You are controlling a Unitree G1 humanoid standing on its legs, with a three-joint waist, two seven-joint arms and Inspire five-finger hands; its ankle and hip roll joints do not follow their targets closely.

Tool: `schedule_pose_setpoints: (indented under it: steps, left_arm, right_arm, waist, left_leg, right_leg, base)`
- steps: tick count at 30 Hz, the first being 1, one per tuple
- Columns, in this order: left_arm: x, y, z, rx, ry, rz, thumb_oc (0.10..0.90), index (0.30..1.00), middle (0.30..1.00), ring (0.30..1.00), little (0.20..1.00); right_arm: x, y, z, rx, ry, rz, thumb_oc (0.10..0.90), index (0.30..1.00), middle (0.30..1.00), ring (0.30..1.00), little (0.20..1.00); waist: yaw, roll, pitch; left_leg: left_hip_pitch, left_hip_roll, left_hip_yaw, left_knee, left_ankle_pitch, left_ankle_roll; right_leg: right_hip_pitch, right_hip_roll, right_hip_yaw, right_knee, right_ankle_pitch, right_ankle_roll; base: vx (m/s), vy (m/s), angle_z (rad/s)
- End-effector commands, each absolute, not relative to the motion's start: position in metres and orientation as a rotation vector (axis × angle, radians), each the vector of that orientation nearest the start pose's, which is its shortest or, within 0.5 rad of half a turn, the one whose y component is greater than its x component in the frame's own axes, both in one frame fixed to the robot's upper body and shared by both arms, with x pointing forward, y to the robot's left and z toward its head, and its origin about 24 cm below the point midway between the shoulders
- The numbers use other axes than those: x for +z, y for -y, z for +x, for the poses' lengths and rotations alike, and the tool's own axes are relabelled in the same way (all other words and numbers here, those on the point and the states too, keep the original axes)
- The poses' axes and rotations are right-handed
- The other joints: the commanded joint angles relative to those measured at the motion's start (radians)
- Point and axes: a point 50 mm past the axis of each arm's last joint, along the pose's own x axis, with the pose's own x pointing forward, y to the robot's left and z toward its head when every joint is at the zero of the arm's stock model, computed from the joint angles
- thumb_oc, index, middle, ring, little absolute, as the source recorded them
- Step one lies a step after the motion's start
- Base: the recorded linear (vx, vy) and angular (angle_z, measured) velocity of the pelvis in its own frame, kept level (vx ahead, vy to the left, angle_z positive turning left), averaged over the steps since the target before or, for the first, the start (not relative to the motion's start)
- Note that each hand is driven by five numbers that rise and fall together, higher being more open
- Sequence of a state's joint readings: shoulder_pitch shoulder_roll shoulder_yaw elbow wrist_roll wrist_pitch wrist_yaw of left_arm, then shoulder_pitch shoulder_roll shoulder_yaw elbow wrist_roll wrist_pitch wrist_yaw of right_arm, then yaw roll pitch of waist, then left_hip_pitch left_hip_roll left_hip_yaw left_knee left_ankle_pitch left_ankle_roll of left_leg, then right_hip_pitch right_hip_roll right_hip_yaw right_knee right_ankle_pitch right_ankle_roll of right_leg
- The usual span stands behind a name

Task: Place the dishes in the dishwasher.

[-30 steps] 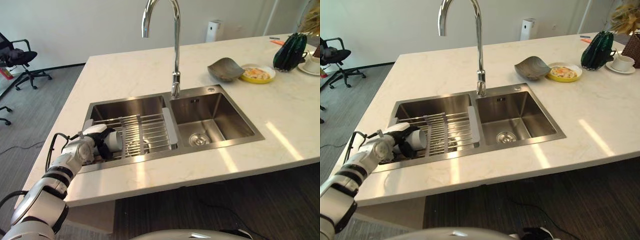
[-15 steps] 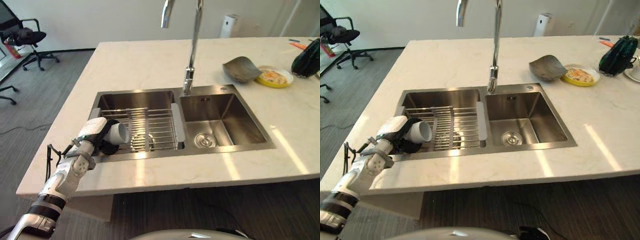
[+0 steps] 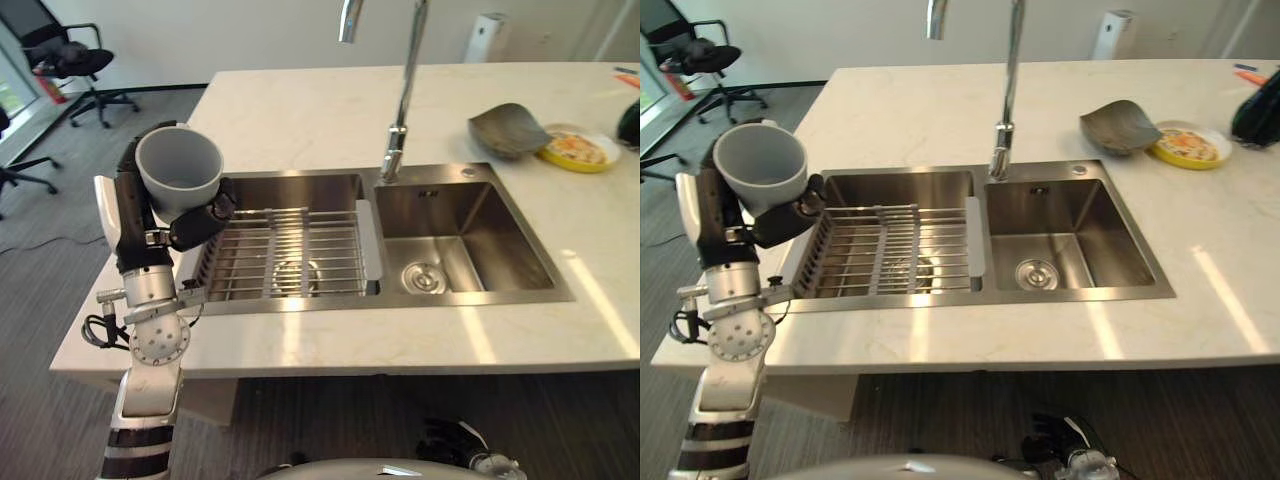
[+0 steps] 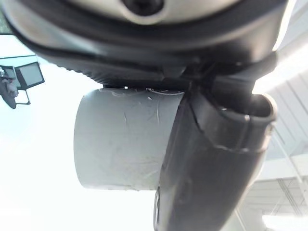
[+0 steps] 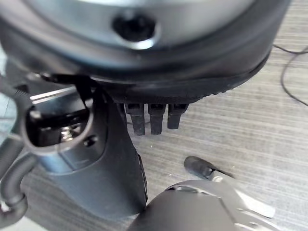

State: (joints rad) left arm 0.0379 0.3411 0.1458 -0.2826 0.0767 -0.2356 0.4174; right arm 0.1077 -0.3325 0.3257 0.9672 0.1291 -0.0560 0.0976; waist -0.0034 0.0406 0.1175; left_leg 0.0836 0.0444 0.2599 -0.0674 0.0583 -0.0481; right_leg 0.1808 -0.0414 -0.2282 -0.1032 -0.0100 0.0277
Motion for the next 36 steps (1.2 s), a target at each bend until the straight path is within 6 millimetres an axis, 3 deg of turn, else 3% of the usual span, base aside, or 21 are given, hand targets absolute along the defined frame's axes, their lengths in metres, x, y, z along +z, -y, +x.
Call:
schedule_pose_setpoints:
  steps: [1, 2, 7, 8, 9, 10, 12, 13, 15, 17, 19, 20, 21, 24, 26, 28, 29, 30, 31, 33, 36]
  left_arm:
    - [0.180, -0.251, 0.224, 0.473, 0.784, 0.115, 0.400, 0.300, 0.300, 0.300, 0.300]
    - [0.181, -0.246, 0.224, 0.443, 0.794, 0.041, 0.400, 0.300, 0.300, 0.300, 0.300]
    - [0.187, -0.240, 0.222, 0.406, 0.815, 0.035, 0.400, 0.300, 0.300, 0.300, 0.300]
    - [0.193, -0.237, 0.223, 0.400, 0.842, 0.061, 0.400, 0.300, 0.300, 0.300, 0.300]
    - [0.193, -0.237, 0.223, 0.400, 0.842, 0.061, 0.400, 0.300, 0.300, 0.300, 0.300]
    - [0.198, -0.232, 0.226, 0.364, 0.859, 0.065, 0.400, 0.300, 0.300, 0.300, 0.300]
    - [0.202, -0.230, 0.226, 0.343, 0.874, 0.083, 0.400, 0.300, 0.300, 0.300, 0.300]
    - [0.211, -0.222, 0.228, 0.285, 0.905, 0.132, 0.400, 0.300, 0.300, 0.300, 0.300]
    - [0.212, -0.215, 0.232, 0.251, 0.904, 0.128, 0.400, 0.300, 0.300, 0.300, 0.300]
    - [0.212, -0.215, 0.232, 0.251, 0.904, 0.128, 0.400, 0.300, 0.300, 0.300, 0.300]
    - [0.212, -0.192, 0.240, 0.142, 0.886, 0.196, 0.400, 0.300, 0.300, 0.300, 0.300]
    - [0.212, -0.192, 0.240, 0.142, 0.886, 0.196, 0.400, 0.300, 0.300, 0.300, 0.300]
    - [0.213, -0.188, 0.240, 0.123, 0.889, 0.218, 0.400, 0.300, 0.300, 0.300, 0.300]
    - [0.215, -0.184, 0.238, 0.096, 0.900, 0.301, 0.400, 0.300, 0.300, 0.300, 0.300]
    - [0.212, -0.169, 0.241, 0.027, 0.907, 0.301, 0.400, 0.300, 0.300, 0.300, 0.300]
    - [0.211, -0.158, 0.247, -0.008, 0.911, 0.263, 0.400, 0.300, 0.300, 0.300, 0.300]
    - [0.211, -0.158, 0.248, -0.007, 0.912, 0.263, 0.400, 0.300, 0.300, 0.300, 0.300]
    - [0.208, -0.148, 0.253, -0.055, 0.902, 0.232, 0.400, 0.300, 0.300, 0.300, 0.300]
    - [0.208, -0.143, 0.255, -0.073, 0.901, 0.221, 0.400, 0.300, 0.300, 0.300, 0.300]
    - [0.206, -0.145, 0.256, -0.069, 0.887, 0.232, 0.400, 0.300, 0.300, 0.300, 0.300]
    - [0.197, -0.148, 0.257, -0.057, 0.835, 0.197, 0.400, 0.300, 0.300, 0.300, 0.300]
  right_arm:
    - [-0.127, 0.240, 0.150, 0.120, -0.909, -0.354, 0.800, 0.900, 0.900, 0.900, 0.900]
    - [-0.124, 0.246, 0.153, 0.076, -0.892, -0.348, 0.800, 0.900, 0.900, 0.900, 0.900]
    - [-0.128, 0.257, 0.140, -0.030, -0.920, -0.286, 0.800, 0.900, 0.900, 0.900, 0.900]
    - [-0.135, 0.263, 0.124, -0.074, -0.981, -0.257, 0.800, 0.900, 0.900, 0.900, 0.900]
    - [-0.135, 0.263, 0.124, -0.074, -0.981, -0.257, 0.800, 0.900, 0.900, 0.900, 0.900]
    - [-0.141, 0.264, 0.106, -0.105, -1.040, -0.226, 0.800, 0.900, 0.900, 0.900, 0.900]
    - [-0.144, 0.264, 0.098, -0.128, -1.064, -0.195, 0.800, 0.900, 0.900, 0.900, 0.900]
    - [-0.149, 0.254, 0.094, -0.142, -1.081, -0.140, 0.800, 0.900, 0.900, 0.900, 0.900]
    - [-0.150, 0.250, 0.093, -0.143, -1.082, -0.129, 0.800, 0.900, 0.900, 0.900, 0.900]
    - [-0.150, 0.250, 0.093, -0.143, -1.082, -0.129, 0.800, 0.900, 0.900, 0.900, 0.900]
    - [-0.156, 0.235, 0.084, -0.242, -1.090, -0.034, 0.800, 0.900, 0.900, 0.900, 0.900]
    - [-0.156, 0.235, 0.084, -0.242, -1.090, -0.034, 0.800, 0.900, 0.900, 0.900, 0.900]
    - [-0.156, 0.230, 0.088, -0.261, -1.074, -0.011, 0.800, 0.900, 0.900, 0.900, 0.900]
    - [-0.157, 0.213, 0.097, -0.249, -1.050, 0.028, 0.800, 0.900, 0.900, 0.900, 0.900]
    - [-0.151, 0.209, 0.112, -0.253, -0.979, 0.045, 0.800, 0.900, 0.900, 0.900, 0.900]
    - [-0.147, 0.208, 0.121, -0.237, -0.942, 0.059, 0.800, 0.900, 0.900, 0.900, 0.900]
    - [-0.147, 0.209, 0.122, -0.237, -0.941, 0.059, 0.800, 0.900, 0.900, 0.900, 0.900]
    - [-0.147, 0.207, 0.120, -0.219, -0.941, 0.062, 0.800, 0.900, 0.900, 0.900, 0.900]
    - [-0.148, 0.207, 0.119, -0.226, -0.944, 0.068, 0.800, 0.900, 0.900, 0.900, 0.900]
    - [-0.147, 0.205, 0.123, -0.216, -0.937, 0.059, 0.800, 0.900, 0.900, 0.900, 0.900]
    - [-0.146, 0.203, 0.130, -0.206, -0.932, 0.042, 0.800, 0.900, 0.900, 0.900, 0.900]
  waist:
    - [0.090, -0.002, 0.030]
    - [0.115, 0.012, 0.034]
    - [0.148, 0.032, 0.037]
    - [0.121, 0.026, 0.023]
    - [0.121, 0.026, 0.023]
    - [0.080, 0.014, 0.004]
    - [0.074, 0.005, -0.001]
    - [0.057, -0.015, -0.035]
    - [0.037, -0.024, -0.045]
    - [0.037, -0.024, -0.045]
    - [0.011, -0.026, -0.077]
    - [0.011, -0.026, -0.077]
    - [0.013, -0.035, -0.073]
    - [0.021, -0.059, -0.054]
    - [-0.058, -0.075, -0.021]
    - [-0.105, -0.073, -0.005]
    - [-0.103, -0.072, -0.006]
    - [-0.128, -0.067, 0.004]
    - [-0.128, -0.072, 0.007]
    - [-0.091, -0.090, -0.006]
    - [-0.059, -0.112, -0.027]
  left_leg:
    - [-0.108, 0.069, -0.007, 0.066, 0.088, -0.133]
    - [-0.160, 0.092, -0.025, 0.060, 0.127, -0.150]
    - [-0.199, 0.153, -0.106, 0.043, 0.164, -0.186]
    - [-0.150, 0.201, -0.031, 0.137, 0.113, -0.183]
    - [-0.150, 0.201, -0.031, 0.137, 0.113, -0.183]
    - [-0.063, 0.229, 0.100, 0.200, 0.066, -0.175]
    - [-0.013, 0.236, 0.132, 0.215, 0.036, -0.179]
    - [0.096, 0.268, 0.269, 0.235, 0.017, -0.190]
    - [0.112, 0.278, 0.312, 0.227, 0.018, -0.188]
    - [0.112, 0.278, 0.312, 0.227, 0.018, -0.188]
    - [0.130, 0.253, 0.333, 0.032, -0.019, -0.140]
    - [0.130, 0.253, 0.333, 0.032, -0.019, -0.140]
    - [0.119, 0.221, 0.318, 0.002, -0.027, -0.117]
    - [0.087, 0.172, 0.273, -0.013, -0.077, -0.085]
    - [0.056, 0.159, 0.181, -0.020, -0.086, -0.086]
    - [0.043, 0.125, 0.133, -0.020, -0.068, -0.068]
    - [0.041, 0.126, 0.135, -0.020, -0.064, -0.068]
    - [0.040, 0.078, 0.053, -0.020, -0.077, -0.047]
    - [0.032, 0.058, 0.016, -0.020, -0.081, -0.042]
    - [0.026, 0.047, 0.000, -0.020, -0.085, -0.038]
    - [0.033, 0.045, -0.002, -0.020, -0.089, -0.036]
  right_leg:
    - [-0.056, -0.120, -0.135, 0.018, -0.009, 0.089]
    - [-0.073, -0.148, -0.204, 0.016, 0.004, 0.096]
    - [-0.078, -0.183, -0.308, 0.016, 0.011, 0.112]
    - [-0.057, -0.184, -0.388, 0.022, -0.003, 0.099]
    - [-0.057, -0.184, -0.388, 0.022, -0.003, 0.099]
    - [-0.066, -0.187, -0.455, 0.026, 0.009, 0.072]
    - [-0.057, -0.193, -0.494, 0.029, 0.015, 0.065]
    - [-0.068, -0.239, -0.643, 0.037, 0.055, 0.049]
    - [-0.060, -0.259, -0.699, 0.044, 0.067, 0.053]
    - [-0.060, -0.259, -0.699, 0.044, 0.067, 0.053]
    - [-0.048, -0.339, -0.753, 0.087, 0.156, 0.111]
    - [-0.048, -0.339, -0.753, 0.087, 0.156, 0.111]
    - [-0.047, -0.367, -0.753, 0.094, 0.195, 0.142]
    - [-0.028, -0.429, -0.748, 0.130, 0.265, 0.198]
    - [-0.135, -0.369, -0.408, 0.143, 0.245, 0.219]
    - [-0.220, -0.261, -0.124, 0.155, 0.164, 0.193]
    - [-0.227, -0.261, -0.122, 0.160, 0.162, 0.190]
    - [-0.247, -0.161, 0.007, 0.175, 0.088, 0.169]
    - [-0.236, -0.160, 0.024, 0.179, 0.083, 0.165]
    - [-0.185, -0.202, -0.091, 0.154, 0.097, 0.161]
    - [-0.139, -0.201, -0.135, 0.138, 0.097, 0.167]
  base:
    - [-0.41, 0.021, 0.68]
    - [-0.41, 0.021, 0.68]
    - [-0.22, -0.051, 2.52]
    - [-0.22, -0.105, 0.89]
    - [-0.43, -0.146, 2.09]
    - [-0.21, -0.041, 1.19]
    - [-0.32, 0.049, 2.88]
    - [-0.34, 0.127, 2.70]
    - [-0.20, 0.155, 0.99]
    - [-0.08, 0.195, 1.74]
    - [-0.11, 0.559, 3.32]
    - [0.00, 0.430, 0.64]
    - [0.02, 0.414, 1.06]
    - [0.02, 0.345, 1.35]
    - [0.15, 0.312, 0.72]
    - [0.20, 0.288, 1.09]
    - [0.24, 0.326, 0.89]
    - [0.21, 0.222, 0.88]
    - [0.23, 0.223, 0.67]
    - [0.10, -0.008, 1.46]
    - [0.12, -0.042, 0.68]
